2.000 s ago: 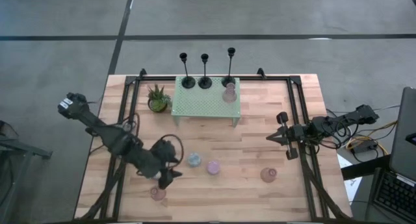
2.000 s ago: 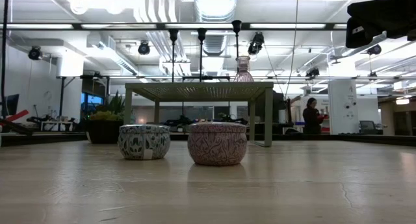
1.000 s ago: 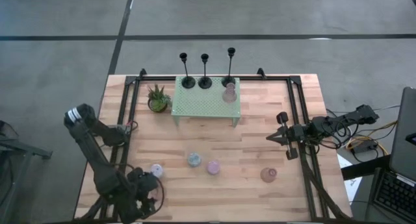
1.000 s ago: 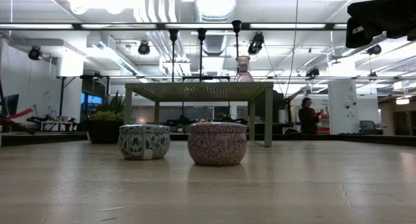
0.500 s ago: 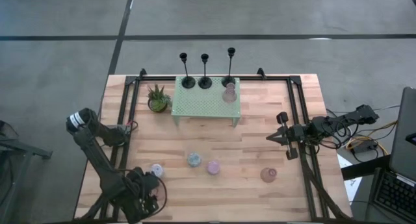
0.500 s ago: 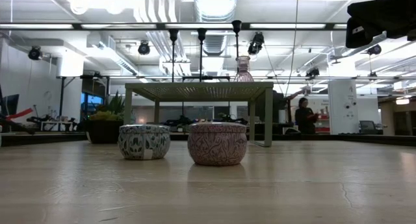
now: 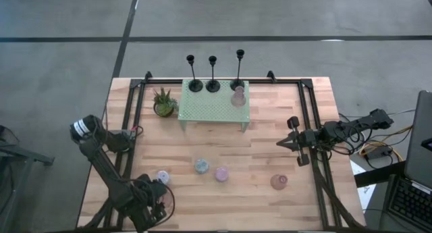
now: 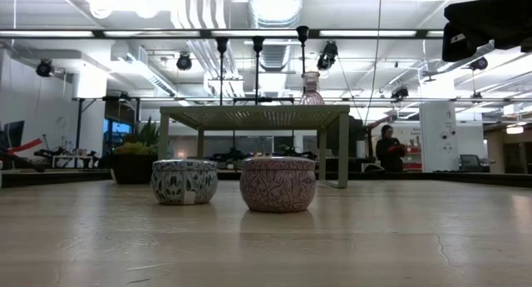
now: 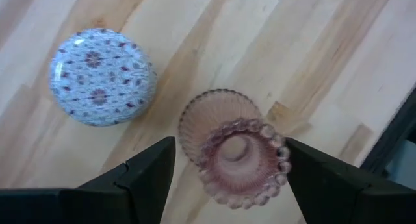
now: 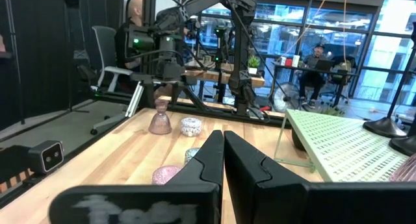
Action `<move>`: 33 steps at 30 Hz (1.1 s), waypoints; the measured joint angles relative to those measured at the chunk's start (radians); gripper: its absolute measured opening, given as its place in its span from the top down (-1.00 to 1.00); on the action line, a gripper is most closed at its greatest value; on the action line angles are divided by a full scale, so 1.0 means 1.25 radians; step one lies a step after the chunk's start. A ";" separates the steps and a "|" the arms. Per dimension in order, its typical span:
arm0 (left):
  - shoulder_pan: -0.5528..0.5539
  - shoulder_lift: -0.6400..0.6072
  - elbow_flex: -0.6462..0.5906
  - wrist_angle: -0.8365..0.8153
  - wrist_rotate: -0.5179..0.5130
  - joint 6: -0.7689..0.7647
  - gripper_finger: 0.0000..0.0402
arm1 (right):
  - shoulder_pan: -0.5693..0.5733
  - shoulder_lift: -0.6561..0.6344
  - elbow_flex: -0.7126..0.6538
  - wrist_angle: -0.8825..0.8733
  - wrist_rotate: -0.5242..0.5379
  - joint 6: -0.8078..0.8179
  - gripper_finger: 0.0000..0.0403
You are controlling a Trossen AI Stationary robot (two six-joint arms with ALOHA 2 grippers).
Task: Pick & Place candle stick holders
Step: Put the left transparent pink candle holder on the shelf aligned with the black candle holder
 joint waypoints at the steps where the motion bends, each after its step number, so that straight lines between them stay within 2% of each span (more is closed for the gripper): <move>1: 0.001 -0.002 -0.004 0.011 0.000 -0.002 -0.39 | 0.000 0.000 0.000 0.000 0.000 0.000 0.96; 6: 0.002 -0.003 -0.005 0.012 -0.010 -0.004 -0.29 | 0.000 0.000 0.000 0.000 0.000 -0.001 0.96; 14: 0.002 -0.003 -0.005 0.013 -0.013 -0.001 0.12 | 0.000 0.000 0.000 0.000 0.000 0.000 0.96; 24: 0.010 -0.008 -0.005 0.013 -0.014 -0.010 0.11 | 0.000 0.000 0.000 0.000 0.000 -0.002 0.96; 33: 0.040 -0.043 0.012 0.015 -0.053 0.004 0.11 | 0.000 0.000 0.000 0.000 0.000 -0.002 0.96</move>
